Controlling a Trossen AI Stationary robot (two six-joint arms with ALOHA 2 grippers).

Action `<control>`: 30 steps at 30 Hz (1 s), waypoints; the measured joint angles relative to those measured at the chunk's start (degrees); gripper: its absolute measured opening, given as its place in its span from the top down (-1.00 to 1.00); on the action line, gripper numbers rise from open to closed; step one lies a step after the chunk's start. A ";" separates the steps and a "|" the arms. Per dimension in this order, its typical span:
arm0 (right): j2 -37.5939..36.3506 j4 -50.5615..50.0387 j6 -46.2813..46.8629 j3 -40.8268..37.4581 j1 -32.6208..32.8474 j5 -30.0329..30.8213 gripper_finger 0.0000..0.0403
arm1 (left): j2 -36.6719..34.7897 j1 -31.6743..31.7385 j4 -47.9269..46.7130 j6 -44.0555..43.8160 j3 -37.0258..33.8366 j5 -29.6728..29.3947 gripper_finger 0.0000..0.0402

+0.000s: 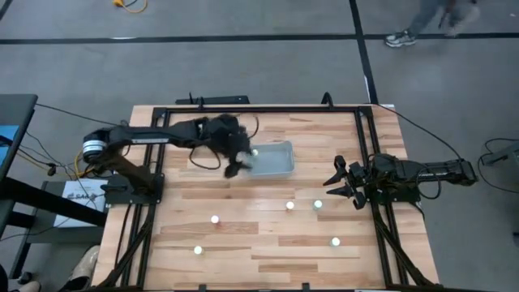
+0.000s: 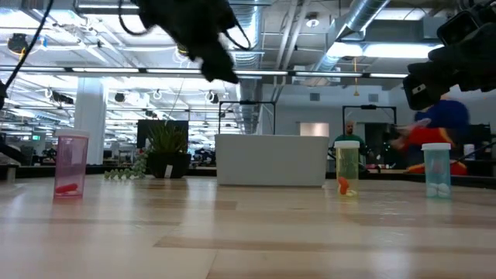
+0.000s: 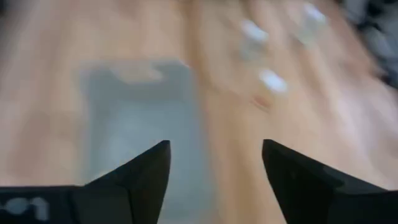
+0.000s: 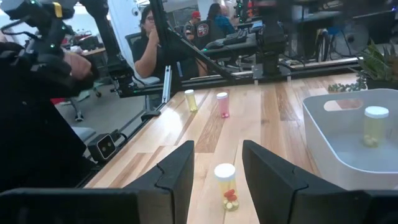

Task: Pick and place pill bottles into a basket
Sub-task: Put the red pill bottle into the gray bin

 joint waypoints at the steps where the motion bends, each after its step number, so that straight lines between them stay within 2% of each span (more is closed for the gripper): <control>1: 0.00 0.00 0.00 0.00 0.00 0.00 0.36 | -0.66 -1.33 -3.93 -0.82 -0.05 0.48 -0.28; 3: 0.00 0.00 0.02 0.00 0.00 0.00 0.36 | -1.69 -4.93 -9.35 -3.57 -0.07 -1.30 -0.34; 7: 0.00 0.00 0.01 -0.02 0.00 0.00 0.36 | -2.17 -14.36 -16.30 -9.41 -0.08 -9.90 -0.38; 10: 0.00 0.00 0.00 0.00 0.00 0.00 0.36 | -1.86 -21.13 -18.12 -14.72 -0.10 -14.37 -0.38; 15: 0.00 0.00 0.02 -0.01 0.00 0.00 0.36 | -1.71 -29.58 -20.09 -24.94 -0.11 -18.54 -0.38; 22: 0.00 0.00 0.00 -0.01 0.00 0.00 0.36 | -1.71 -36.76 -20.03 -37.20 -0.49 -22.90 -0.38; 25: 0.00 0.00 0.02 -0.01 0.00 0.00 0.36 | -1.68 -38.96 -20.35 -40.69 -2.29 -26.03 -0.38; 30: 0.00 0.00 0.01 -0.02 0.00 0.00 0.36 | -1.64 -40.22 -19.99 -46.05 -6.76 -28.04 -0.38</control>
